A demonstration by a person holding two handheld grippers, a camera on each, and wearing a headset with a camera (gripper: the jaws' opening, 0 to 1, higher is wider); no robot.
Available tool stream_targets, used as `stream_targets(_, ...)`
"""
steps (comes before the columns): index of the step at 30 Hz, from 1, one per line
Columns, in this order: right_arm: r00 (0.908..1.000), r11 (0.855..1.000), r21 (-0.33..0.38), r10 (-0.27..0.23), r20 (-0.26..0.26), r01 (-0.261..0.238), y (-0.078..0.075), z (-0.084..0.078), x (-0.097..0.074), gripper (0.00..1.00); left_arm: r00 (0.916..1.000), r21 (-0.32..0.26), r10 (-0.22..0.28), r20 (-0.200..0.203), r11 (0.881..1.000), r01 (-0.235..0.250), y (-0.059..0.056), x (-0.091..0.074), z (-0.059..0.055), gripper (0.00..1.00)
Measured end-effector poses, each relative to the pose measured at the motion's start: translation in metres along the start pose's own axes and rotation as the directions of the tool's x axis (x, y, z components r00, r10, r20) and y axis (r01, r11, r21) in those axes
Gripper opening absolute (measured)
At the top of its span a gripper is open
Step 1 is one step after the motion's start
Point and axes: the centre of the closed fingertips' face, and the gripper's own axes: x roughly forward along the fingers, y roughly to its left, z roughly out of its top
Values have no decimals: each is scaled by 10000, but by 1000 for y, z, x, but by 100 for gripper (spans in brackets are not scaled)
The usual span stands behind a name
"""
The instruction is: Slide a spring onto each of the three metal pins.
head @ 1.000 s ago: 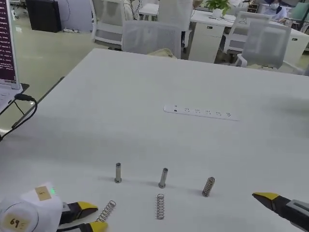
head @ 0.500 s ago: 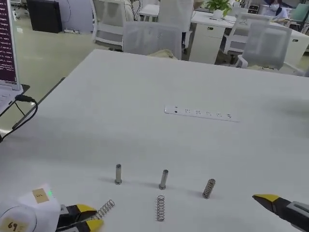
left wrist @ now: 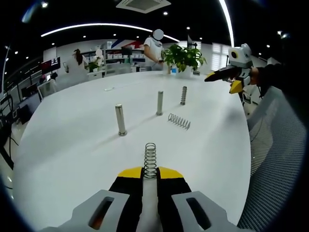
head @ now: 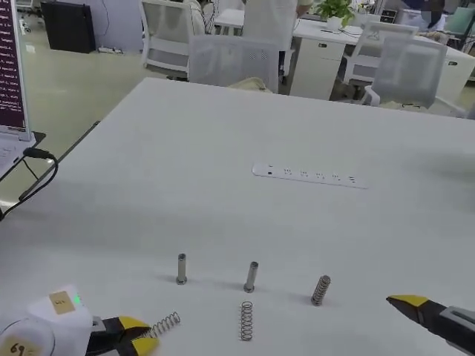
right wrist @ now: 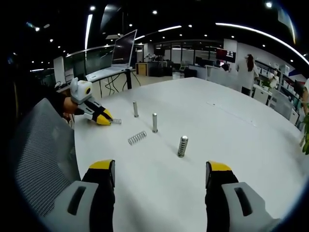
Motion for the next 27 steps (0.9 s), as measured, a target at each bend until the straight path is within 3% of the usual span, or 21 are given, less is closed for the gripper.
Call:
stream_targets(9, 10000, 10000, -44, 42, 67, -41, 2, 3, 0, 74, 9987, 236, -492, 148, 9985, 489, -13, -4, 16, 3)
stream_targets(21, 9998, 9999, -107, 115, 153, -113, 7, 7, -1, 73, 9902, 854, -1195, 729, 9899, 1132, -36, -19, 55, 3)
stream_targets(27, 9991, 9989, -298, 358, 235, -351, 17, 15, -3, 72, 9832, 1190, -1582, 910, 9820, 1469, -48, -23, 68, 3)
